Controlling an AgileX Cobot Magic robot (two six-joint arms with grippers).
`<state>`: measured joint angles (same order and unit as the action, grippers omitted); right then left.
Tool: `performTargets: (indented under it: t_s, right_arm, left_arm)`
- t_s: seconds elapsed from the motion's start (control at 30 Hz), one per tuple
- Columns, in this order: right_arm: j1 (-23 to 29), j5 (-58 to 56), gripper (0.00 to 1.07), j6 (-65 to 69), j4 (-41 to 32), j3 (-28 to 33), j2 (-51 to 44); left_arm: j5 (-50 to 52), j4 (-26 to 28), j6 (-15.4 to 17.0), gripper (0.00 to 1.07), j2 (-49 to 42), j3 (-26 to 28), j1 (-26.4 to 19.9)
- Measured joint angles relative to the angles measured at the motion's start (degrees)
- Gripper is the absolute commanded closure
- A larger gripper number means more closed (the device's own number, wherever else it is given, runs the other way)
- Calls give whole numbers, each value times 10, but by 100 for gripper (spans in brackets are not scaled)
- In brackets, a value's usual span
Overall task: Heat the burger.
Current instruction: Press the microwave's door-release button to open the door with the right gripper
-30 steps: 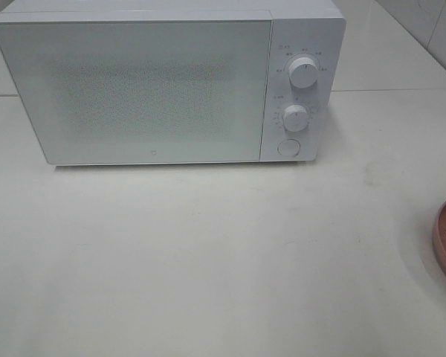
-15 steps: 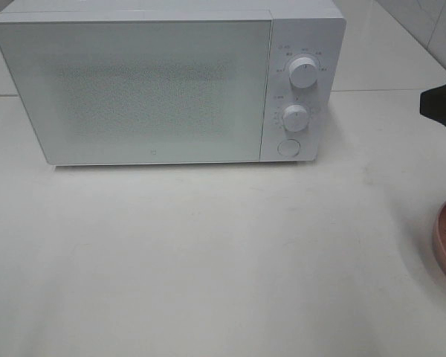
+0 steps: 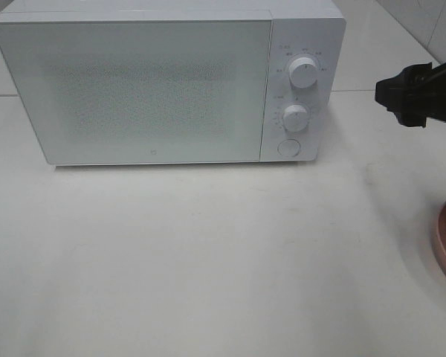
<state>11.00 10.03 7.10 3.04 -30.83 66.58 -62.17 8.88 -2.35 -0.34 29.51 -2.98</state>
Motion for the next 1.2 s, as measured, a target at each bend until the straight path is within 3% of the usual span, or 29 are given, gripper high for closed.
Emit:
performTargets:
  t_s: [0.37, 0.53, 0.6, 0.83, 1.2]
  right_arm:
    - [0, 129, 32, -33, 1, 3, 82]
    - [0, 202, 32, -63, -26, 33, 100]
    - [0, 265, 32, -95, -82, 66, 115]
    - [7, 331, 32, -131, -170, 103, 121]
    - [120, 434, 32, -247, -321, 131, 120]
  left_arm:
    - [0, 0, 0, 7, 0, 0, 0]
    - [0, 0, 0, 7, 0, 0, 0]
    - [0, 0, 0, 7, 0, 0, 0]
    - [0, 0, 0, 7, 0, 0, 0]
    - [0, 0, 0, 7, 0, 0, 0]
